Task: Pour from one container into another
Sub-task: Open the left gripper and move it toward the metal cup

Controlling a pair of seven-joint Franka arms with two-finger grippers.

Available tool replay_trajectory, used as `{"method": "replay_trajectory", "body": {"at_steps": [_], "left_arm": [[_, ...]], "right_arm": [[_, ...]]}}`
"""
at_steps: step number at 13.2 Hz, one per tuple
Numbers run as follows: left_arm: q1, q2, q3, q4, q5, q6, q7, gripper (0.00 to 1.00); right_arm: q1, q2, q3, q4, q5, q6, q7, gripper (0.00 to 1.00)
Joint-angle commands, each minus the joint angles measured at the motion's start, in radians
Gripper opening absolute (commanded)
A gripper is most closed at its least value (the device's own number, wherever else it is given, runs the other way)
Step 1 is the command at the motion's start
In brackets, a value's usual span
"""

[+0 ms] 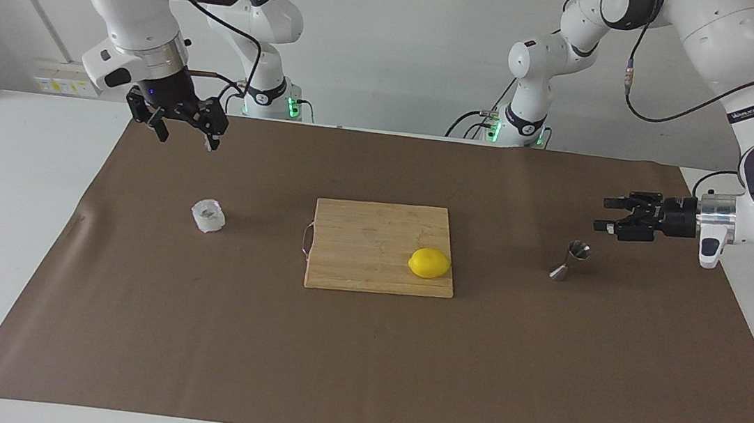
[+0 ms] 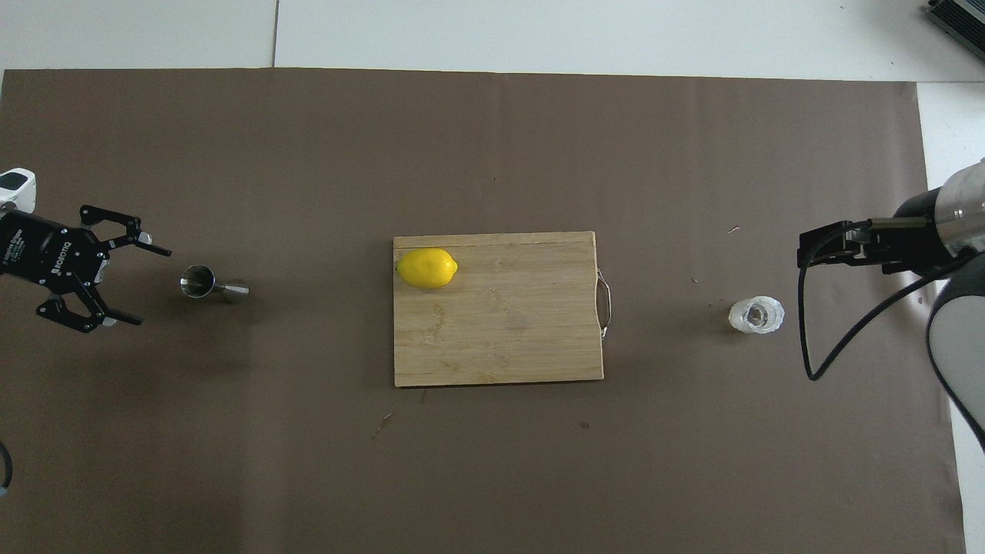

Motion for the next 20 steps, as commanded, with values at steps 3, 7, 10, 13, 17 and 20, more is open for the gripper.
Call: {"method": "replay_trajectory", "body": {"at_steps": [3, 7, 10, 13, 17, 20], "left_arm": [[0.044, 0.022, -0.04, 0.029, -0.055, 0.01, -0.109, 1.0], [0.052, 0.022, -0.041, 0.019, -0.063, -0.001, -0.115, 1.0], [0.067, 0.023, -0.064, 0.007, -0.067, 0.004, -0.091, 1.0], [0.072, 0.049, -0.077, 0.002, -0.086, -0.002, -0.048, 1.0], [0.073, 0.108, -0.084, 0.022, -0.069, -0.061, -0.086, 1.0], [0.089, 0.161, -0.087, 0.051, -0.067, -0.059, -0.114, 1.0]], "right_arm": [[-0.013, -0.01, 0.004, -0.001, 0.025, -0.015, -0.019, 1.0], [-0.013, -0.01, 0.004, -0.001, 0.025, -0.015, -0.019, 1.0], [-0.013, -0.01, 0.004, -0.001, 0.025, -0.015, -0.019, 1.0], [-0.013, -0.01, 0.004, -0.001, 0.025, -0.015, -0.019, 1.0], [-0.013, -0.01, 0.004, -0.002, 0.025, -0.015, -0.019, 1.0], [-0.013, -0.01, 0.004, -0.002, 0.025, -0.015, -0.019, 1.0]]}}
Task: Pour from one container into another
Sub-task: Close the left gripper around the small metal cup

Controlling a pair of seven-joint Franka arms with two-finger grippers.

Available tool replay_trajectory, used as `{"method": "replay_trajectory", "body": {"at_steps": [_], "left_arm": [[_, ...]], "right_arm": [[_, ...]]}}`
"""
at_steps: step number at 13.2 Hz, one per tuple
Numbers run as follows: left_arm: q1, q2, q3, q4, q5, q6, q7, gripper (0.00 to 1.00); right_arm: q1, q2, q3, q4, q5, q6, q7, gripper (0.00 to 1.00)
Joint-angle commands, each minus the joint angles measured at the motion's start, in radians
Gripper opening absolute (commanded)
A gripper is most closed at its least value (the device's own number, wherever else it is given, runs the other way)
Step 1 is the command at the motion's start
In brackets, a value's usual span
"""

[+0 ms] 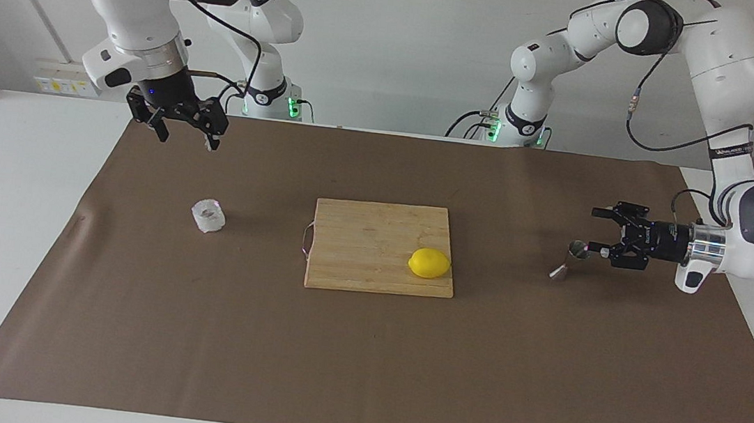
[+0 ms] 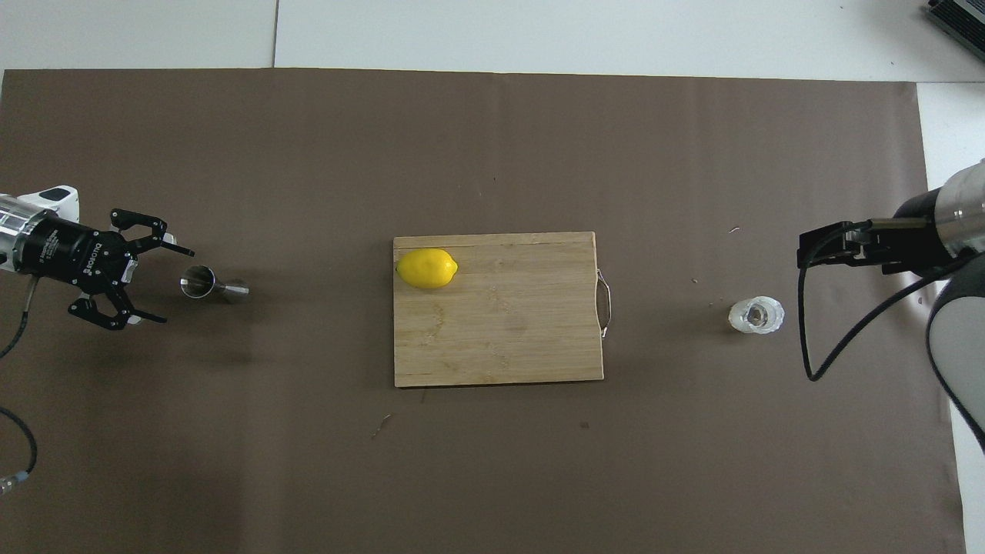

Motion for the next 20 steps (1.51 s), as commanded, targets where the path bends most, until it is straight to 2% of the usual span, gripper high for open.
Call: {"method": "replay_trajectory", "body": {"at_steps": [1, 3, 8, 17, 20], "left_arm": [[0.042, 0.055, -0.039, 0.052, 0.0, -0.024, -0.034, 1.0], [0.071, 0.111, -0.07, 0.083, 0.009, -0.009, -0.028, 1.0], [0.074, 0.154, -0.088, 0.08, 0.015, 0.051, -0.022, 1.0], [0.09, 0.154, -0.105, 0.038, 0.01, 0.053, -0.016, 1.0], [0.091, 0.154, -0.11, 0.04, 0.01, 0.054, -0.013, 0.95]], "right_arm": [[-0.013, -0.01, 0.004, -0.001, 0.025, -0.015, -0.019, 1.0], [-0.013, -0.01, 0.004, -0.001, 0.025, -0.015, -0.019, 1.0], [-0.013, -0.01, 0.004, -0.001, 0.024, -0.015, -0.019, 1.0], [-0.013, -0.01, 0.004, -0.002, 0.024, -0.015, -0.019, 1.0], [-0.013, -0.01, 0.004, -0.001, 0.024, -0.015, -0.019, 1.0]]}}
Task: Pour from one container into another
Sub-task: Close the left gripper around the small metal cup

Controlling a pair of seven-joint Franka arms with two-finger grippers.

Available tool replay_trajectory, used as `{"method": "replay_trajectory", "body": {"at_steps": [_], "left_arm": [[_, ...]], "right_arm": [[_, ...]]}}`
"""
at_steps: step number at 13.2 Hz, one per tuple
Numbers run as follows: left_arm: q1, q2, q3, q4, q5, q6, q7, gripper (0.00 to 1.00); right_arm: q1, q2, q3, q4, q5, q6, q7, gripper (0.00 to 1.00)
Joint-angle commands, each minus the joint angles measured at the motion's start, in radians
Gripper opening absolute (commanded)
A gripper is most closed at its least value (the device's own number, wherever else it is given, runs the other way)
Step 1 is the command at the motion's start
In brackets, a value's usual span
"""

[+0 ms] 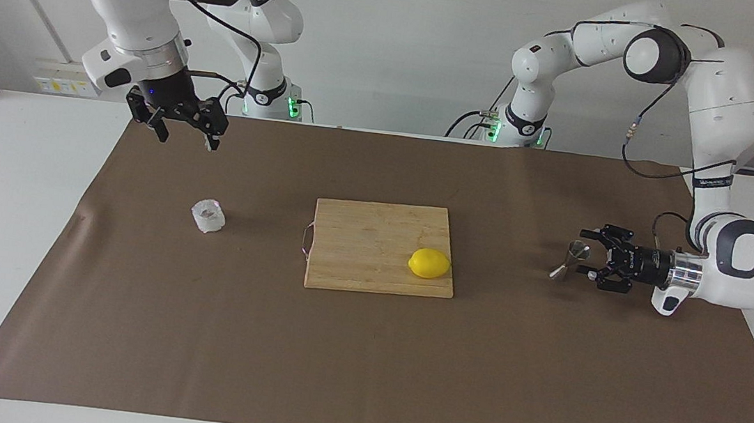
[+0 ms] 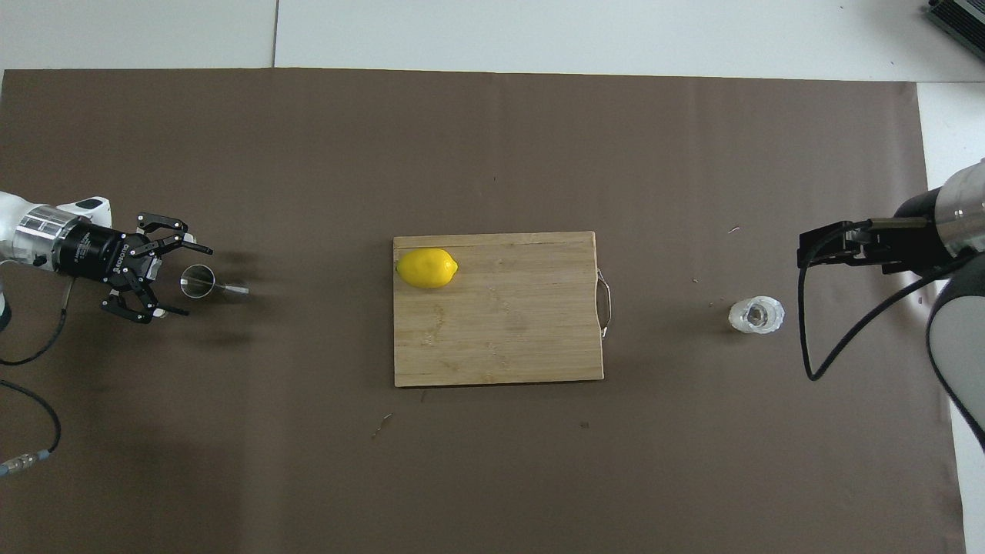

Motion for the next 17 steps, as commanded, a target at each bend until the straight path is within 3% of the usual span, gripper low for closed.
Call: {"method": "replay_trajectory", "body": {"at_steps": [1, 3, 13, 17], "left_arm": [[0.02, 0.006, -0.023, -0.006, 0.006, 0.009, -0.009, 0.93], [0.026, 0.006, -0.031, -0.006, 0.007, 0.011, 0.0, 0.85], [0.026, 0.004, -0.033, -0.019, 0.029, 0.018, 0.031, 0.78], [0.026, 0.004, -0.033, -0.019, 0.029, 0.02, 0.031, 0.65]], "right_arm": [[-0.013, -0.01, 0.004, -0.001, 0.024, -0.015, -0.019, 1.0], [-0.013, -0.01, 0.004, -0.002, 0.024, -0.015, -0.019, 1.0], [-0.013, -0.01, 0.004, -0.001, 0.024, -0.015, -0.019, 1.0], [-0.013, -0.01, 0.004, -0.001, 0.025, -0.015, -0.019, 1.0]]}}
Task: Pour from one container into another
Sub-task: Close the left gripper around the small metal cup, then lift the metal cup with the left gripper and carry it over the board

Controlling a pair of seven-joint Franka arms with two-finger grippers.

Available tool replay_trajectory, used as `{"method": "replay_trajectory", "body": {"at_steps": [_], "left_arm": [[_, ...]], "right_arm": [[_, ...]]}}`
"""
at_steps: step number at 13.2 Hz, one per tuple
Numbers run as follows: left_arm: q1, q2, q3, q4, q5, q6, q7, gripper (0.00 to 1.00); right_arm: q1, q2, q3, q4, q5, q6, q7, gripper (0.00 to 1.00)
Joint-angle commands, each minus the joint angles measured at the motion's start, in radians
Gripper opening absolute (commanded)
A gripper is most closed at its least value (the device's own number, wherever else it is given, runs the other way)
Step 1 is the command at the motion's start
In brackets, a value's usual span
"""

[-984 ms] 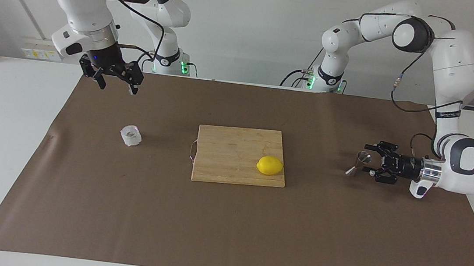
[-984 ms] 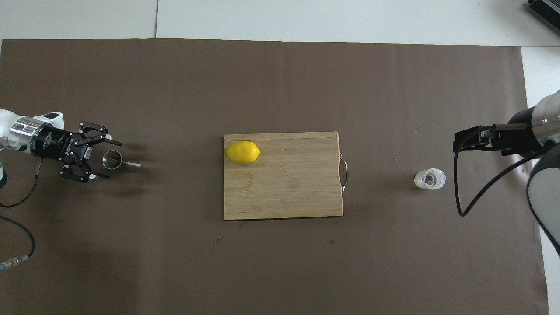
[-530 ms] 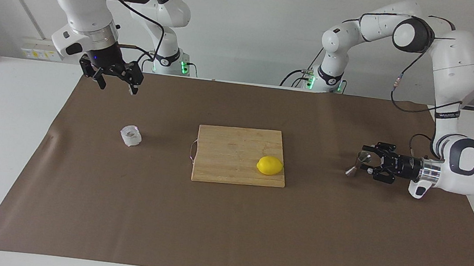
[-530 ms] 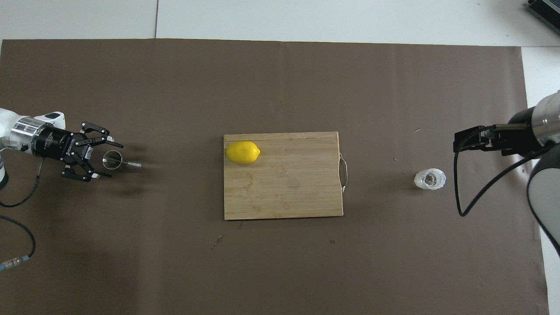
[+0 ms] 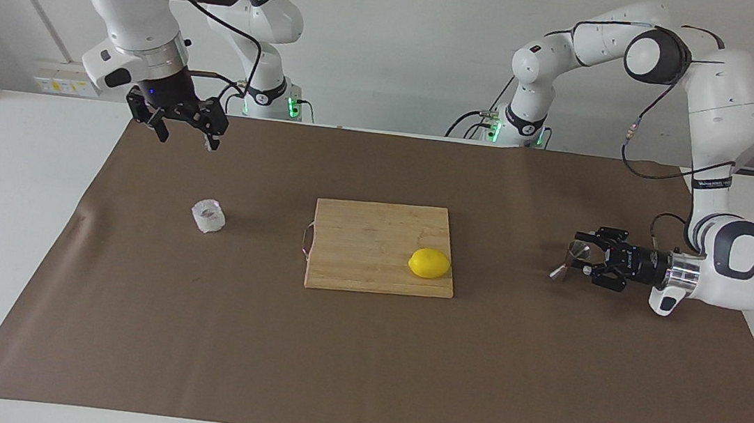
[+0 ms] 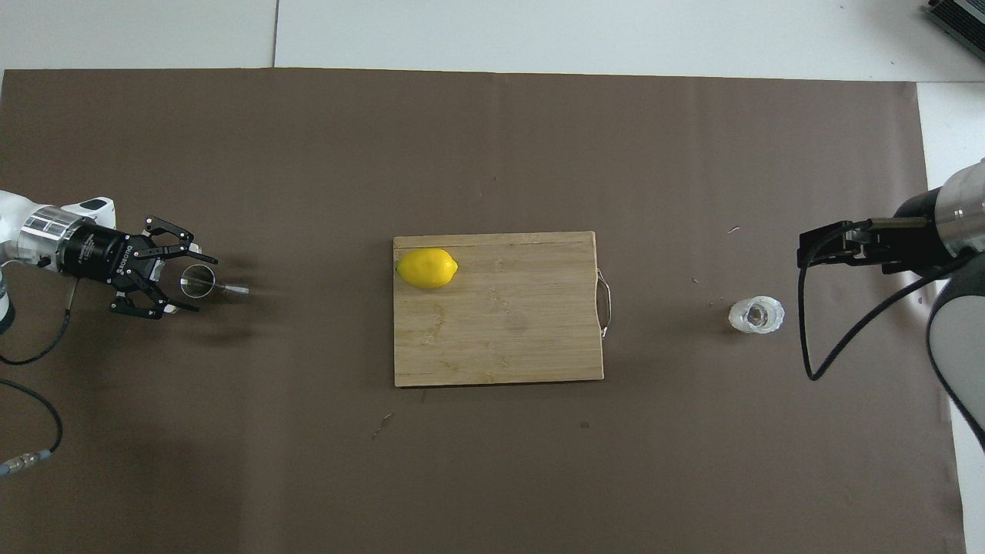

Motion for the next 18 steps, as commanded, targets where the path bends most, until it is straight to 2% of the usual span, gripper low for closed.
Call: {"method": "replay_trajectory", "body": {"at_steps": [1, 2, 5, 6, 8, 9, 10, 12, 14, 18], "left_arm": [[0.022, -0.003, -0.022, -0.018, 0.017, 0.019, 0.012, 0.59], [0.022, -0.003, -0.022, -0.019, 0.017, 0.021, 0.015, 0.55], [0.025, -0.003, -0.032, -0.019, 0.016, 0.018, 0.008, 0.33], [0.033, -0.003, -0.034, -0.019, 0.016, 0.018, 0.008, 0.3], [0.042, -0.003, -0.048, -0.019, 0.016, 0.015, 0.008, 0.15], [0.04, -0.003, -0.051, -0.016, 0.014, 0.01, 0.003, 0.13], [0.04, -0.003, -0.063, -0.013, 0.009, -0.001, 0.003, 0.04], [0.034, -0.021, -0.086, -0.01, -0.004, -0.025, -0.001, 0.0], [0.024, -0.101, -0.104, -0.06, -0.035, -0.028, -0.001, 0.0], [-0.062, -0.243, -0.098, -0.177, -0.165, -0.01, -0.049, 0.0]], "right_arm": [[-0.013, -0.01, 0.004, -0.001, 0.024, -0.015, -0.019, 1.0], [-0.013, -0.01, 0.004, -0.001, 0.024, -0.015, -0.019, 1.0], [-0.013, -0.01, 0.004, -0.001, 0.025, -0.015, -0.019, 1.0], [-0.013, -0.01, 0.004, -0.001, 0.025, -0.015, -0.019, 1.0], [-0.013, -0.01, 0.004, -0.001, 0.024, -0.015, -0.019, 1.0], [-0.013, -0.01, 0.004, -0.001, 0.024, -0.015, -0.019, 1.0], [-0.013, -0.01, 0.004, -0.001, 0.024, -0.015, -0.019, 1.0], [-0.013, -0.01, 0.004, -0.001, 0.024, -0.015, -0.019, 1.0], [-0.013, -0.01, 0.004, -0.002, 0.024, -0.015, -0.019, 1.0], [-0.013, -0.01, 0.004, -0.001, 0.025, -0.015, -0.019, 1.0]]}}
